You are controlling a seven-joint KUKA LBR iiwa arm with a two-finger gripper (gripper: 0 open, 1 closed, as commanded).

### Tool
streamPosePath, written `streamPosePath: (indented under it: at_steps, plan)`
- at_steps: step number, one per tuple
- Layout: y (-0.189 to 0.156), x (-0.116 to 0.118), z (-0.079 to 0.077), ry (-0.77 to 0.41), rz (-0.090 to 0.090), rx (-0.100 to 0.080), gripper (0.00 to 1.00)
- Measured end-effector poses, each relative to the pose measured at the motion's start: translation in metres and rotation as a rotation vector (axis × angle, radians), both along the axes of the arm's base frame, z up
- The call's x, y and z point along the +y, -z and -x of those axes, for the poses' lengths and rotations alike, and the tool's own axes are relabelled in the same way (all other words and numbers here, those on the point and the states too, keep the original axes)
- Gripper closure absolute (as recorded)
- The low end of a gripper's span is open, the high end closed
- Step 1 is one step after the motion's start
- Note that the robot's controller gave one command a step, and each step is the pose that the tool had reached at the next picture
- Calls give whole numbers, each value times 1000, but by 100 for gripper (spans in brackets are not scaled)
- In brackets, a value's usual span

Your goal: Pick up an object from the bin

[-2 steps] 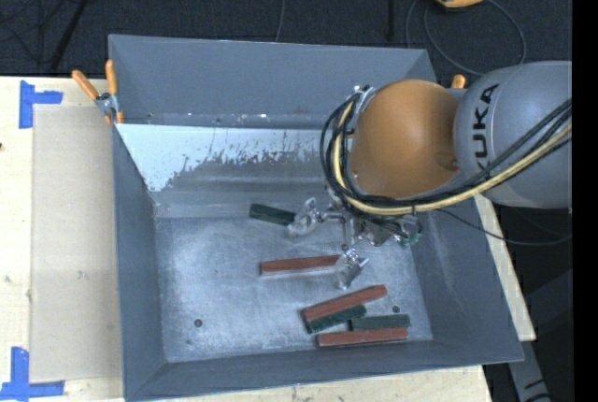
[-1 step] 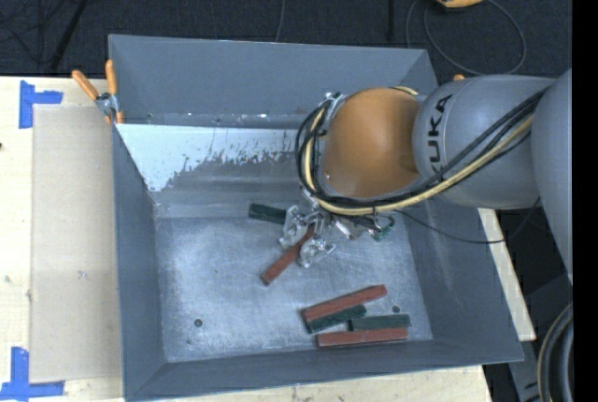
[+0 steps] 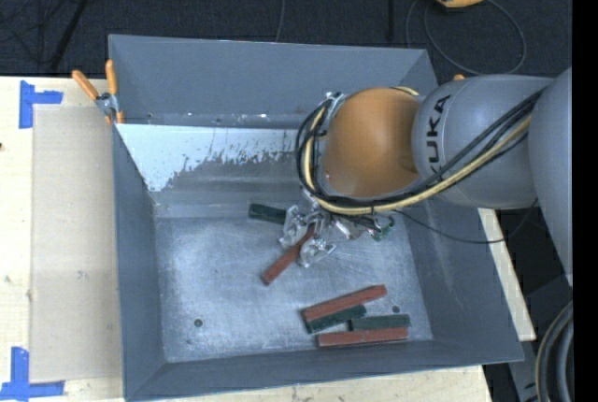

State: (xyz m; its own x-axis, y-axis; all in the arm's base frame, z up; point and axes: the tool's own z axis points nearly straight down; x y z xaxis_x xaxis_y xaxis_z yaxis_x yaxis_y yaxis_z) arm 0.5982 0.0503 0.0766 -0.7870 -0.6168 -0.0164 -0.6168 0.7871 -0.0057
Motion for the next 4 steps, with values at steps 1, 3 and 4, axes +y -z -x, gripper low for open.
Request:
streamPosePath:
  at_steps: [1, 3, 4]
  plan:
    - [0, 0, 0, 1, 0, 0, 100]
    - [0, 0, 0, 3, 0, 0, 100]
    - [0, 0, 0, 4, 0, 0, 100]
